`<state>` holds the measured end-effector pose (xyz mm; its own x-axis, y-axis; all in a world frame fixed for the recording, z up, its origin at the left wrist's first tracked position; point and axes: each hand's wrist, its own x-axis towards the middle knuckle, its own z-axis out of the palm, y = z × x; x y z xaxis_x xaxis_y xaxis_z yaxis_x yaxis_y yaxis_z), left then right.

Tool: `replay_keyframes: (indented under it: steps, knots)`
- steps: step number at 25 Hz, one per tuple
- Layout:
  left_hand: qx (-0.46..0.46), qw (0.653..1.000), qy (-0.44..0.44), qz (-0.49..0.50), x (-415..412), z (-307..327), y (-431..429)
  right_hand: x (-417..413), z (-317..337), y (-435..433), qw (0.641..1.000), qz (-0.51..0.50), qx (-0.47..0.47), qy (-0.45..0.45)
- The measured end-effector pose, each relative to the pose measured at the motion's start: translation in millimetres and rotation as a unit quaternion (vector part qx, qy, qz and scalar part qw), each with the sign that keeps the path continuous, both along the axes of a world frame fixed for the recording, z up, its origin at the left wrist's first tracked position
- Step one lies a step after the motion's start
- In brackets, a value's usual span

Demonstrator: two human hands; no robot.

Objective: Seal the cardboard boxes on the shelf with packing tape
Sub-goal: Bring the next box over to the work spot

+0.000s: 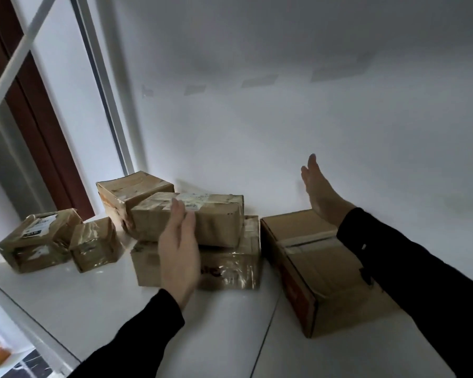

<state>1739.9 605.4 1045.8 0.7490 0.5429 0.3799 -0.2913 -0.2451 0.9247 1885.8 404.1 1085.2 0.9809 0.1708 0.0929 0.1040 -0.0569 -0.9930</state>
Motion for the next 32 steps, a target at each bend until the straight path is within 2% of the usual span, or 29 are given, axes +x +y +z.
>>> replay_keyframes:
  steps: [3,6,11,13,15,19,26,32]
  knots:
    - [-0.030,0.988,0.044,-0.142,-9,-34,-60,-11,11,-62,0.998,-0.056,-0.031,-0.009]
    - [-0.037,0.970,0.110,-0.215,-10,-61,-101,-27,-6,-125,0.994,-0.085,-0.062,0.006]
    - [-0.062,0.947,0.196,-0.248,-3,-81,-130,-58,-54,-186,0.971,-0.103,-0.208,0.056]
    - [-0.110,0.932,0.223,-0.262,2,-86,-135,-63,-74,-195,0.969,-0.104,-0.204,0.094]
    - [-0.127,0.927,0.228,-0.268,0,-83,-140,-69,-94,-197,0.974,-0.085,-0.162,0.134]
    - [-0.113,0.924,0.229,-0.285,-3,-75,-145,-90,-114,-203,0.974,-0.155,-0.106,0.129]
    - [-0.080,0.914,0.246,-0.312,-52,-77,-171,-220,-112,-235,0.948,-0.222,-0.210,0.095]
    - [-0.079,0.890,0.238,-0.381,-117,-85,-200,-348,-112,-263,0.937,-0.266,-0.213,0.082]
